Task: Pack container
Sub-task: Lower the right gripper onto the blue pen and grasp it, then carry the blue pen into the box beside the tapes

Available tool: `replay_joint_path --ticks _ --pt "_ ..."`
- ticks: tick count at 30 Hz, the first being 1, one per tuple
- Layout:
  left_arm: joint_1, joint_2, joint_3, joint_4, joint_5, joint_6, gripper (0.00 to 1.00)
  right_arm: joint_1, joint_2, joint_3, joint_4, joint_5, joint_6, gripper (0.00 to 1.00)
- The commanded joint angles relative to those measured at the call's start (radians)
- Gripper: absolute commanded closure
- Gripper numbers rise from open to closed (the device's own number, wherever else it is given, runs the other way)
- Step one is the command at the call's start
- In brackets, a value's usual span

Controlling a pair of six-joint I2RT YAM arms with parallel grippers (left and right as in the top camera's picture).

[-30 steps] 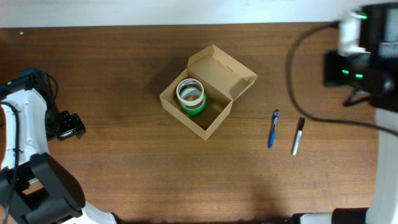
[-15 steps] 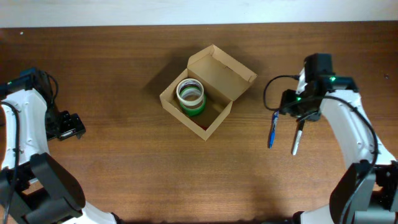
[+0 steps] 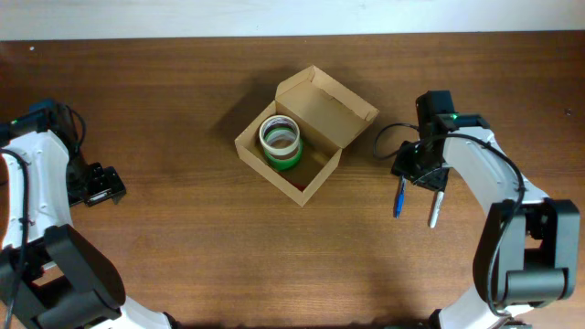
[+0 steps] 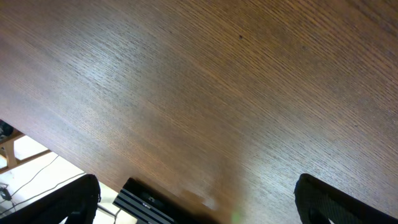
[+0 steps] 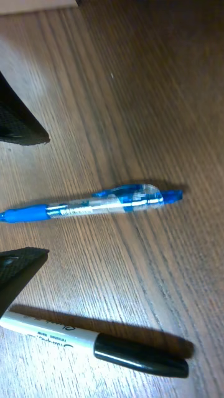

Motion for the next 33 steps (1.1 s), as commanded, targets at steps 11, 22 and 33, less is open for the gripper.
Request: replay_joint_path --ticks 11,22,33 --pt "0.003 -0.009 -0.005 0.001 0.003 0.012 0.00 0.005 0.050 -0.122 0.137 0.031 0.045 0.49" --pt "0.003 -0.009 -0.005 0.003 0.003 0.012 0.00 0.005 0.051 -0.207 0.215 0.039 0.026 0.96" --pt "0.003 -0.009 -0.005 0.003 0.003 0.012 0.00 0.005 -0.055 0.047 0.062 -0.109 -0.196 0.96"
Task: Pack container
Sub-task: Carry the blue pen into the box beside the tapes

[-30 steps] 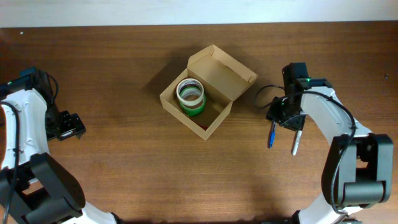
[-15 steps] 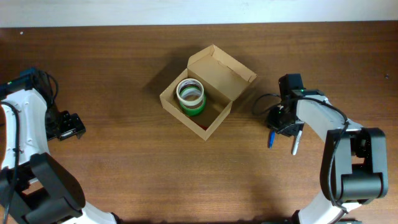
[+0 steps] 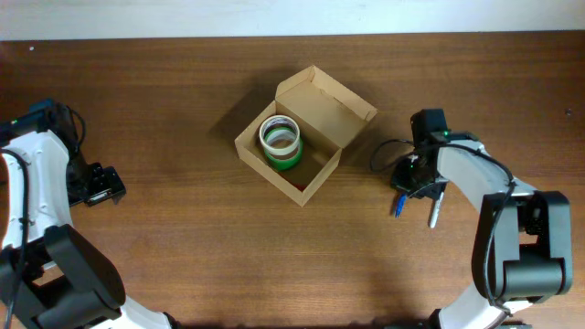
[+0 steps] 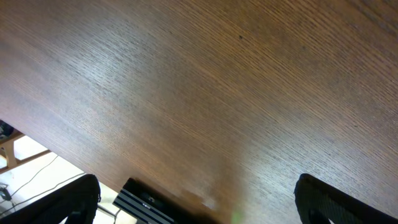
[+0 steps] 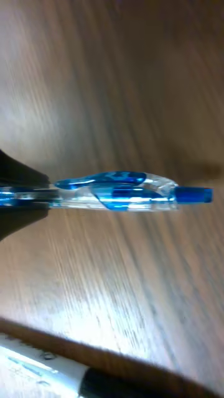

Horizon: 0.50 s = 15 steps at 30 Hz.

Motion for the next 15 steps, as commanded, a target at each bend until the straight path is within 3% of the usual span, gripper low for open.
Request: replay_joint_path --ticks 1,4,9,15 --pt "0.003 -0.009 -0.005 0.002 0.004 0.012 0.00 0.006 -0.093 0.213 -0.082 -0.126 -0.180 0.96" --pt "0.003 -0.009 -0.005 0.002 0.004 0.012 0.00 0.008 -0.127 0.467 -0.245 -0.184 -0.293 0.96" --pt "0.003 -0.009 -0.005 0.002 0.004 0.012 0.00 0.074 -0.127 0.877 -0.467 -0.167 -0.335 0.96" --pt "0.003 -0.009 -0.005 0.002 0.004 0.012 0.00 0.312 -0.118 0.999 -0.562 -0.033 -0.437 0.96"
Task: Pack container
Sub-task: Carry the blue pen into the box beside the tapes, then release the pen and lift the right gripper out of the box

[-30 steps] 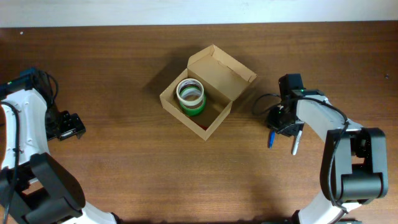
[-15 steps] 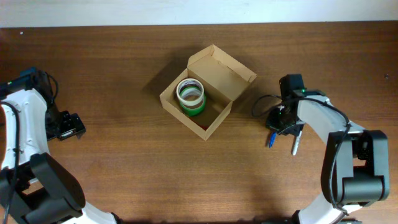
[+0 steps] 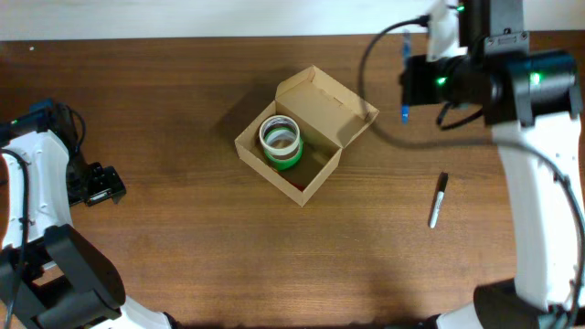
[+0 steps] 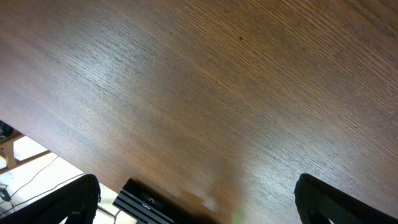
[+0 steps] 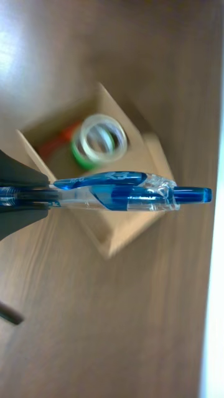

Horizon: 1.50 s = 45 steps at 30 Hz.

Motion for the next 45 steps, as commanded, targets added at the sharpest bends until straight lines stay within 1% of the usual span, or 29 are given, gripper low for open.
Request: replay_joint_path --ticks 1,5,9,12,15,19,24,28,33,45 --pt "0.003 -0.009 -0.005 0.000 0.004 0.012 0.00 0.152 0.052 -0.001 -0.051 0.067 -0.130 0.96" --pt "0.003 -0.009 -0.005 0.000 0.004 0.012 0.00 0.288 0.164 -0.001 -0.085 0.090 -0.284 0.96" --pt "0.003 -0.009 -0.005 0.000 0.004 0.012 0.00 0.332 0.286 -0.001 -0.068 0.092 -0.397 0.96" --pt "0.003 -0.009 -0.005 0.000 0.004 0.012 0.00 0.343 0.378 -0.001 -0.045 0.092 -0.441 0.97" --pt "0.003 -0.009 -0.005 0.000 0.004 0.012 0.00 0.344 0.454 -0.001 -0.041 0.062 -0.437 0.96" --pt "0.003 -0.009 -0.005 0.000 0.004 0.012 0.00 0.348 0.509 -0.001 -0.031 -0.003 -0.429 0.96" --pt "0.003 -0.009 -0.005 0.000 0.004 0.012 0.00 0.356 0.531 -0.001 0.014 -0.007 -0.392 0.96" --pt "0.003 -0.009 -0.005 0.000 0.004 0.012 0.00 0.370 0.540 -0.001 0.035 -0.057 -0.392 0.96" --pt "0.003 -0.009 -0.005 0.000 0.004 0.012 0.00 0.403 0.571 -0.001 0.066 -0.060 -0.384 0.96" --pt "0.003 -0.009 -0.005 0.000 0.004 0.012 0.00 0.425 0.650 -0.002 0.074 -0.059 -0.377 0.96"
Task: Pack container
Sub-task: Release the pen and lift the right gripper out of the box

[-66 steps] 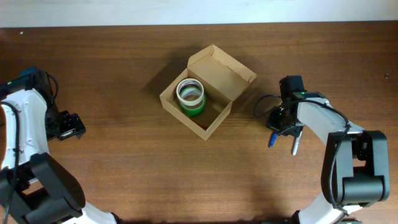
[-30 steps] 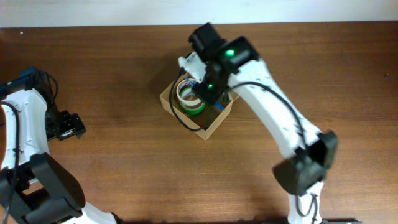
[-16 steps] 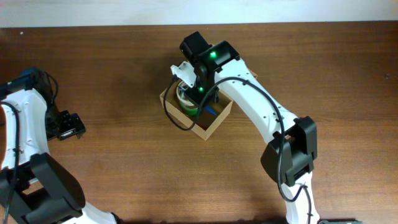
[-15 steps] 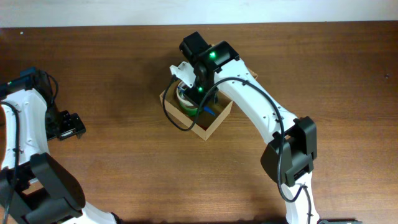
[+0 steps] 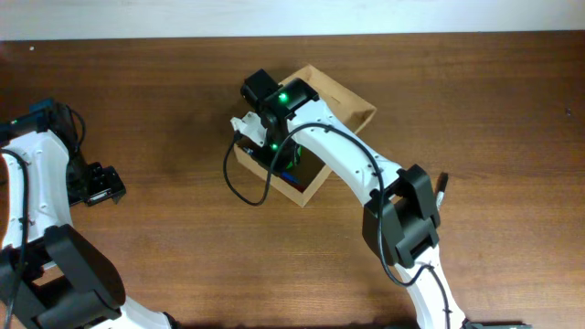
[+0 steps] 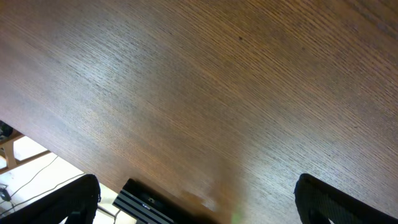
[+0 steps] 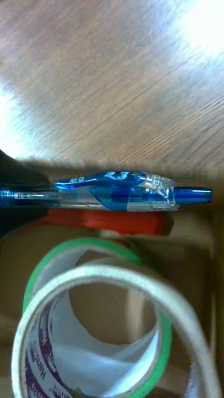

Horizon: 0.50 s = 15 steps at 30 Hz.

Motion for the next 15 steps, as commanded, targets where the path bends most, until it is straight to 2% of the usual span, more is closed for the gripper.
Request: replay_joint_path --ticks 1,6,7,8,11,15 --pt "0.003 -0.009 -0.005 0.000 0.004 0.012 0.00 0.004 0.012 0.002 0.003 -0.020 0.011 0.96" --pt "0.003 -0.009 -0.005 0.000 0.004 0.012 0.00 0.004 0.013 0.002 0.005 -0.020 0.011 0.94" --pt "0.003 -0.009 -0.005 0.000 0.004 0.012 0.00 0.004 0.013 0.002 0.005 -0.018 0.011 0.82" --pt "0.003 -0.009 -0.005 0.000 0.004 0.012 0.00 0.004 0.013 0.002 0.003 -0.012 0.011 0.76" --pt "0.003 -0.009 -0.005 0.000 0.004 0.012 0.00 0.004 0.005 0.006 -0.019 0.037 0.011 0.67" --pt "0.003 -0.009 -0.005 0.000 0.004 0.012 0.00 0.004 -0.039 0.053 -0.119 0.140 0.011 0.62"
